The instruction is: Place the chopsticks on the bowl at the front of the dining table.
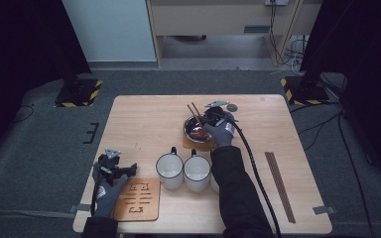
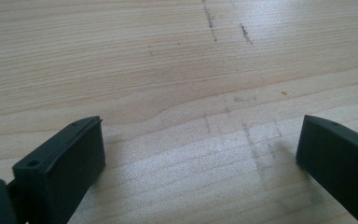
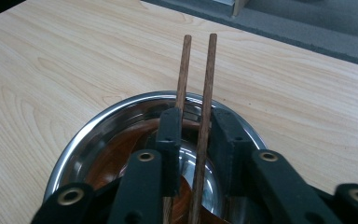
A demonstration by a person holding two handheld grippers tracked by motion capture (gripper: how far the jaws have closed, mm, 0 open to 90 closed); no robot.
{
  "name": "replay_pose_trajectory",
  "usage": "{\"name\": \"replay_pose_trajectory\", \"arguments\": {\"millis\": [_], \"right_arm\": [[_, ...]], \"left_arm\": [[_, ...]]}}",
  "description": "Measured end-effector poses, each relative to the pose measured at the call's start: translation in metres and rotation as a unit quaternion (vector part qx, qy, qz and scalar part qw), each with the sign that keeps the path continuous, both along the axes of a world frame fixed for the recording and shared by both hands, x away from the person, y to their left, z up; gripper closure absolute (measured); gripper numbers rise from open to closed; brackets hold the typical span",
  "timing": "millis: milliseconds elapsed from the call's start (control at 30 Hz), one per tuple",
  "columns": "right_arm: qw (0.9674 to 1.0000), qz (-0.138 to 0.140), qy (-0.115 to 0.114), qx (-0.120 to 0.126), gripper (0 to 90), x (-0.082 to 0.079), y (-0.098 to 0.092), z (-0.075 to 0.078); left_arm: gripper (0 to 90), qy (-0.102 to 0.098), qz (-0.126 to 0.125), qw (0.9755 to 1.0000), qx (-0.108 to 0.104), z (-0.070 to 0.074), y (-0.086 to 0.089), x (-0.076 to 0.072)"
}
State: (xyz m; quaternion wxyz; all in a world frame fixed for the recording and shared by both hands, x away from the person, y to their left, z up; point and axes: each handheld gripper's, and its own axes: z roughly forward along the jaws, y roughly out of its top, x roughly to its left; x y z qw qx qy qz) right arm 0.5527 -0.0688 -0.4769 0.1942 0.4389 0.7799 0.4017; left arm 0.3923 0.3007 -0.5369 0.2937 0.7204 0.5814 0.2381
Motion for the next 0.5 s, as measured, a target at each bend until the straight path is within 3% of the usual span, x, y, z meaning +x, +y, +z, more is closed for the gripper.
{"name": "replay_pose_trajectory", "arguments": {"millis": [133, 300, 500], "right_arm": [[1.0, 0.007, 0.003, -0.006, 64.8, -0.0004, 0.0011, -0.0015], [0.9998, 0.01, 0.011, -0.015, 63.9, 0.0, 0.0025, -0.0053], [0.9994, 0.011, 0.021, -0.024, 71.7, -0.0004, 0.0039, -0.0078]], "left_arm": [[0.0, 0.0, 0.0, 1.0, 0.0, 0.0, 0.0, 0.0], [0.0, 0.0, 0.0, 1.0, 0.0, 0.0, 0.0, 0.0], [0.0, 0.0, 0.0, 1.0, 0.0, 0.0, 0.0, 0.0]]}}
